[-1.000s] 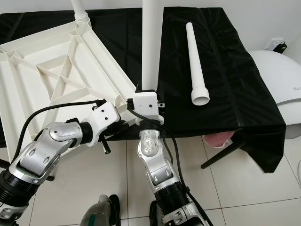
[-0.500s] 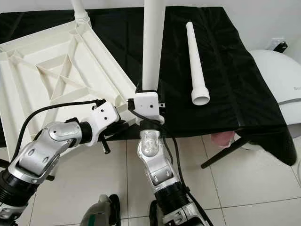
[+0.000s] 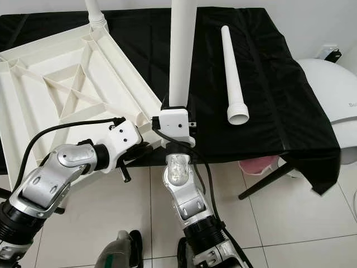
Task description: Building children table
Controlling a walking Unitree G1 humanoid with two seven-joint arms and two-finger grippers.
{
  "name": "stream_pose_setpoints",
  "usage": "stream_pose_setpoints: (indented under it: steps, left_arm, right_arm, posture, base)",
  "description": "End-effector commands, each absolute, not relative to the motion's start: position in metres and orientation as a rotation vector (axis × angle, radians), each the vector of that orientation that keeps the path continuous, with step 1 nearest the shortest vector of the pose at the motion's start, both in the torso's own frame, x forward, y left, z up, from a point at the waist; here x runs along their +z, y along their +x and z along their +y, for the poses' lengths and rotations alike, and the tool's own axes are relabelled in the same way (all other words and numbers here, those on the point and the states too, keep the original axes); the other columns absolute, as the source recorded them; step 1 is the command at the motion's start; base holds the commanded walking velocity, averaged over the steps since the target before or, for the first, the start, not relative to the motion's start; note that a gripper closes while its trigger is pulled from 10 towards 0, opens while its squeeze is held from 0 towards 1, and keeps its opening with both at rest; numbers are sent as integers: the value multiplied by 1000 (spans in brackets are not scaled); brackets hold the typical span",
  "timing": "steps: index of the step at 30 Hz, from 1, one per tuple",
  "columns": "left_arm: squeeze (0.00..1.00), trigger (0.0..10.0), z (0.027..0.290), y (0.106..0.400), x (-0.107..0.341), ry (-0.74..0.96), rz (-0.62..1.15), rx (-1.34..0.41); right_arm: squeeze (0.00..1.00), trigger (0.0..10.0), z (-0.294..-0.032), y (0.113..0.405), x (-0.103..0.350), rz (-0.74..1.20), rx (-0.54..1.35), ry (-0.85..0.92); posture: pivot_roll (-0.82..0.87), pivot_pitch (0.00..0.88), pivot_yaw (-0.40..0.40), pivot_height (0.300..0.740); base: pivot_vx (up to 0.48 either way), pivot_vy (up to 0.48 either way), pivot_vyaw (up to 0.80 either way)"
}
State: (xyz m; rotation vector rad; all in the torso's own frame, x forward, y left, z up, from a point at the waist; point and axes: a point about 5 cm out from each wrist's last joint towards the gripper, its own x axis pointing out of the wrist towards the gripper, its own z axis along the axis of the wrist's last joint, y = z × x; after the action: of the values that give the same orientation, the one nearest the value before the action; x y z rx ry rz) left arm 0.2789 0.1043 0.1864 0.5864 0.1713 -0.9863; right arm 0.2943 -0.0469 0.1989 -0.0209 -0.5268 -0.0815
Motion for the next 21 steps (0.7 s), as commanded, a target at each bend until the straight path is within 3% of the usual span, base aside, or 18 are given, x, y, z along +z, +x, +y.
stream_pose_setpoints:
  steps: [1,21]
  left_arm:
    - [0,10000,127,280,180,624,251,-929]
    - [0,10000,127,279,181,627,251,-931]
  right_arm:
    - [0,10000,-90,304,196,-516,-299,-43]
    - [0,10000,-94,302,162,-423,-235,-54]
  posture:
    - [-9,204,-4,740]
    - [-9,209,-1,740]
  base:
    - [0,0,0]
    - [0,0,0]
